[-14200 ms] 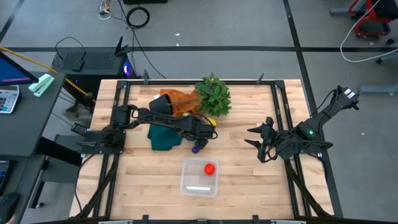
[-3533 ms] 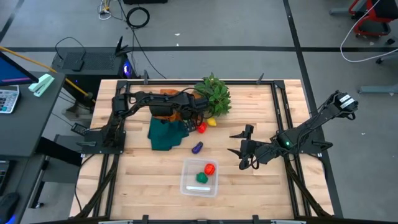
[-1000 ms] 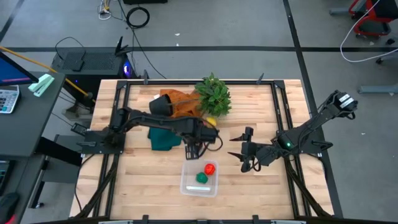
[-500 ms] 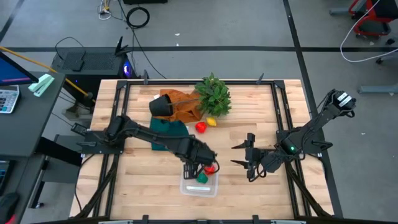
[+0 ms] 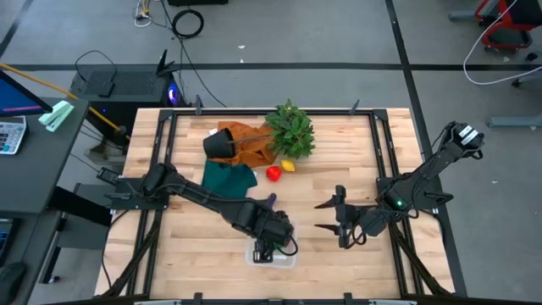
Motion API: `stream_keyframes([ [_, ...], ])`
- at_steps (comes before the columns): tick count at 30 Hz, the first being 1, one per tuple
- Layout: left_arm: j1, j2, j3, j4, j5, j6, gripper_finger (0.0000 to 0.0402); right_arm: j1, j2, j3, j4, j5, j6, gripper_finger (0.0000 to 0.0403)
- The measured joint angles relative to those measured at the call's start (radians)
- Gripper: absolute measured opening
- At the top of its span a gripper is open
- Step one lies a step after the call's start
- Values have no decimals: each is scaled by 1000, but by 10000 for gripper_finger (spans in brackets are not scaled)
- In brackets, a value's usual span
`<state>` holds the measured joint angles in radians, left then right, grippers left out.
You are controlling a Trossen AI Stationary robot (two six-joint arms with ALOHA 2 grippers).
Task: Pick and placing Produce into tupperware
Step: Put the green cabbage into the transparent bin
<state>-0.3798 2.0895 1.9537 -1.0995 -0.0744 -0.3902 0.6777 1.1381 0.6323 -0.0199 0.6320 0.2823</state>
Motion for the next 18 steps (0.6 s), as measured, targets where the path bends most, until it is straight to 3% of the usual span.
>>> stream_keyframes([
  [7,0,0,0,0,-10,1,203,0,0,0,50,-138,39,212],
  [18,17,1,-162,63,-10,7,203,0,0,0,53,-139,31,212],
])
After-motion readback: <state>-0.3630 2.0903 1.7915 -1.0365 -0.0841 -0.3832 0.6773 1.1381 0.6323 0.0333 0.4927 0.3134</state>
